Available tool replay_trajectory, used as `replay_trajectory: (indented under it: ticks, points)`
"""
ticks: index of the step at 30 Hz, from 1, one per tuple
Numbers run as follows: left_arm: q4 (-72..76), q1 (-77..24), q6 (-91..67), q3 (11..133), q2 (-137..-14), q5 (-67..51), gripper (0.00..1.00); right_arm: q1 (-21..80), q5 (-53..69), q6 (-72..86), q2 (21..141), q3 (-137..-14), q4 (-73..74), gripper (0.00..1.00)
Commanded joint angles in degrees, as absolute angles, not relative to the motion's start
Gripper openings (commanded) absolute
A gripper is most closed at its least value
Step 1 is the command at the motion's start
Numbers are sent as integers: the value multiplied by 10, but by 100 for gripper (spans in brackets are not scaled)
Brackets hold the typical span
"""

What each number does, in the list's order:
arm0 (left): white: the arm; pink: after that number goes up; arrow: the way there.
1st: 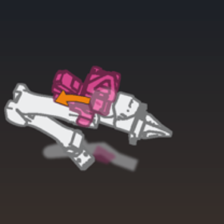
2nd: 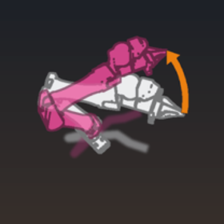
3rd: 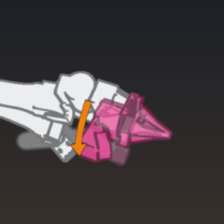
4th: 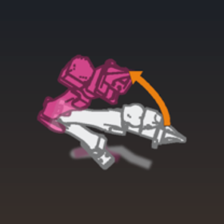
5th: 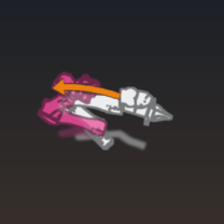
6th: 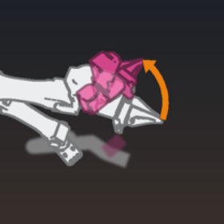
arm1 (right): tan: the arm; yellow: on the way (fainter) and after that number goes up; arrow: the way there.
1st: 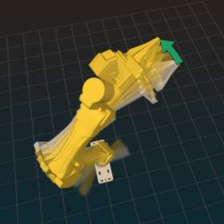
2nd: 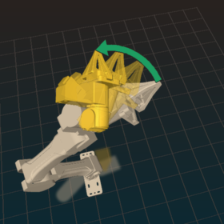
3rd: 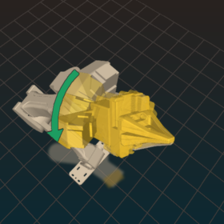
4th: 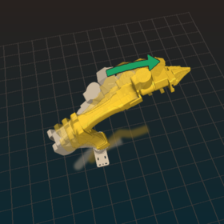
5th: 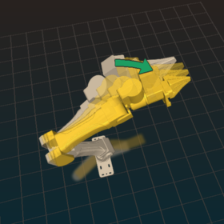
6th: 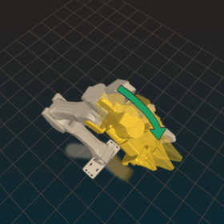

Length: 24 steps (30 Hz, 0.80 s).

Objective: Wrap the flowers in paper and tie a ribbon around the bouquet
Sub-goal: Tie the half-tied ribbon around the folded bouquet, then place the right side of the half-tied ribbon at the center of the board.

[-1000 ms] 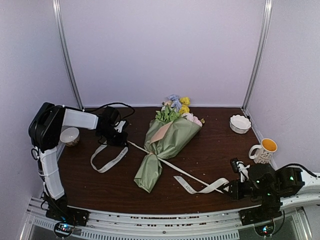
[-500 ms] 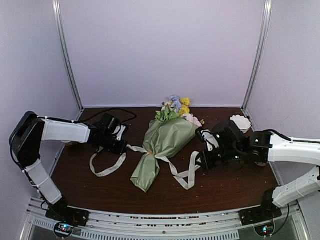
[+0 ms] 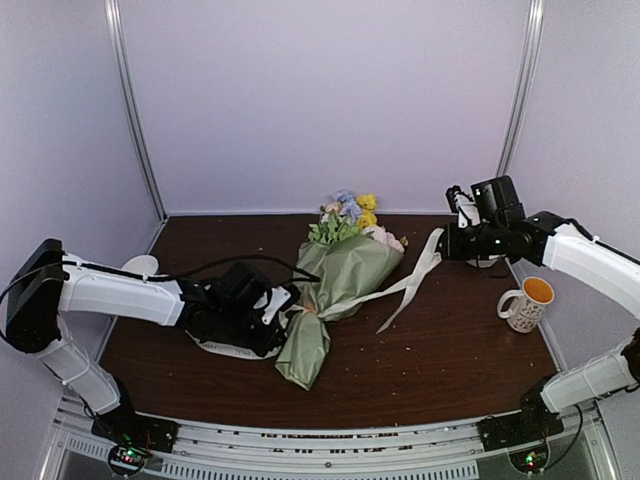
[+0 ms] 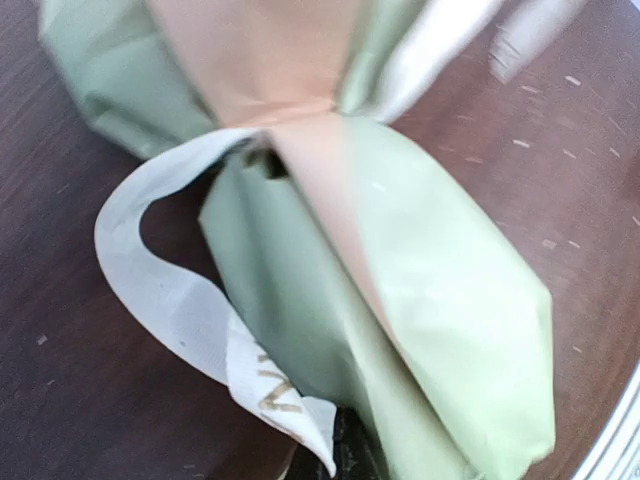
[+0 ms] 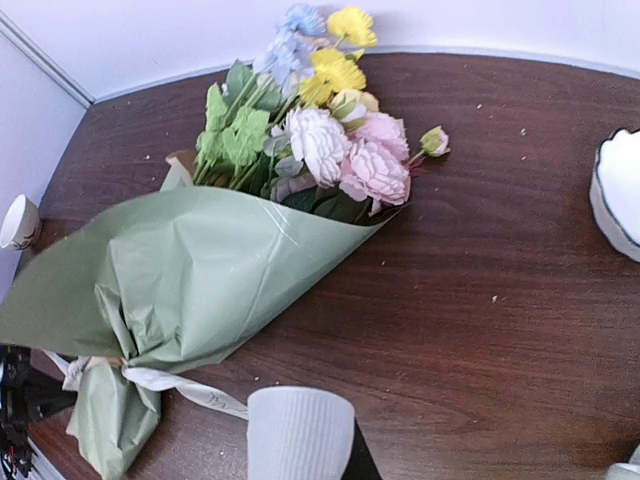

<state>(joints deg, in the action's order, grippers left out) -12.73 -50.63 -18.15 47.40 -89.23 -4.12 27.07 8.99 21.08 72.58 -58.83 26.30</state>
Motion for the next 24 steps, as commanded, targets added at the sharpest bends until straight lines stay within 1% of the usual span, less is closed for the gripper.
replay_trajectory:
  ticks: [1, 6, 11, 12, 13, 15, 17, 18, 19, 21, 22, 24]
  points:
    - [-89, -551, -135, 504, -879, -55, 0, 256, 62, 164, 714, -643, 327, 0]
    - [-98, -552, -117, 523, -887, -53, 0, 253, 60, 164, 745, -601, 305, 0]
    - [-98, -552, -113, 522, -893, -59, 0, 243, 61, 155, 800, -617, 329, 0]
    - [-97, -552, -113, 519, -889, -56, 0, 242, 65, 157, 801, -609, 327, 2]
    - [-95, -552, -113, 516, -884, -53, 0, 243, 72, 161, 797, -597, 324, 5]
    - [-97, -551, -109, 511, -869, -43, 0, 247, 71, 170, 780, -567, 322, 15]
    - [-100, -551, -98, 510, -854, -35, 0, 263, 49, 181, 759, -539, 333, 21]
    - [-100, -551, -92, 510, -846, -35, 0, 276, 38, 187, 749, -528, 339, 26]
    - [-101, -551, -86, 510, -840, -36, 0, 293, 33, 194, 740, -516, 347, 35]
    - [-106, -551, -73, 515, -825, -36, 0, 326, 23, 207, 726, -504, 367, 48]
    - [-110, -551, -67, 518, -818, -35, 0, 342, 13, 212, 719, -500, 378, 52]
    - [-115, -551, -52, 524, -802, -40, 0, 365, -5, 223, 701, -500, 396, 57]
